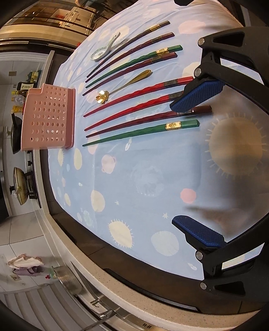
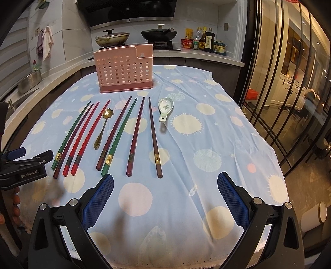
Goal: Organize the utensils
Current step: 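Grasp the green chopstick with the left tool while the right tool grasps the white spoon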
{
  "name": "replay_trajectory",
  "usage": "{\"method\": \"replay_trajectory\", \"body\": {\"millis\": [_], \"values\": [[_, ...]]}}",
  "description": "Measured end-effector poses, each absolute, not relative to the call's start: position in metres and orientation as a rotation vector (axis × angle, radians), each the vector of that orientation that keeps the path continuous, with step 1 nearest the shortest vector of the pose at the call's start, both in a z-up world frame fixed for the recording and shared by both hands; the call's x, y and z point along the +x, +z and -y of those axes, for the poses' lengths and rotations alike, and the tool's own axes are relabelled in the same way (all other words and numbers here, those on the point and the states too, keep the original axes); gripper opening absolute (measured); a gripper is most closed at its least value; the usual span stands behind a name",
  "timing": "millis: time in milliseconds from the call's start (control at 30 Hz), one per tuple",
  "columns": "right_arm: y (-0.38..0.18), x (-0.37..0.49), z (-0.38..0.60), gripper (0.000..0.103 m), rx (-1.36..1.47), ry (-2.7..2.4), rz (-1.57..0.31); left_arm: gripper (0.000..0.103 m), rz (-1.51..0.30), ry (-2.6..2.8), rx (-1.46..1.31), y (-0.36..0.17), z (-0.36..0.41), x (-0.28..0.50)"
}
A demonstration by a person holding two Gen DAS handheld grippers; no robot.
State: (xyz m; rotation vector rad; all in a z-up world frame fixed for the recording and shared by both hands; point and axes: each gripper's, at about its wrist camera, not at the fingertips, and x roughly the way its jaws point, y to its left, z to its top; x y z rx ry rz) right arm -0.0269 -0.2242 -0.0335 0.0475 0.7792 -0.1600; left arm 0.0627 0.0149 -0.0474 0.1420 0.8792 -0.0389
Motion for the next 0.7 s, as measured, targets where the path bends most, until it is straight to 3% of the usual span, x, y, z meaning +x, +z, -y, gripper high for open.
{"method": "replay_trajectory", "body": {"millis": [200, 367, 600, 700], "values": [[-0.036, -0.021, 0.224, 0.096, 0.05, -0.159, -0.79, 0.079, -0.913, -0.055, 0.123, -0.058, -0.018, 0.074], [-0.039, -0.015, 0.223, 0.096, 0.054, -0.155, -0.799, 0.078, -0.914, -0.077, 0.125, -0.059, -0.013, 0.077], [-0.041, -0.011, 0.224, 0.096, 0.057, -0.153, -0.805, 0.07, -0.928, -0.099, 0.116, -0.067, -0.011, 0.08], [-0.043, -0.009, 0.227, 0.096, 0.062, -0.152, -0.811, 0.058, -0.928, -0.118, 0.11, -0.065, -0.012, 0.078]]}}
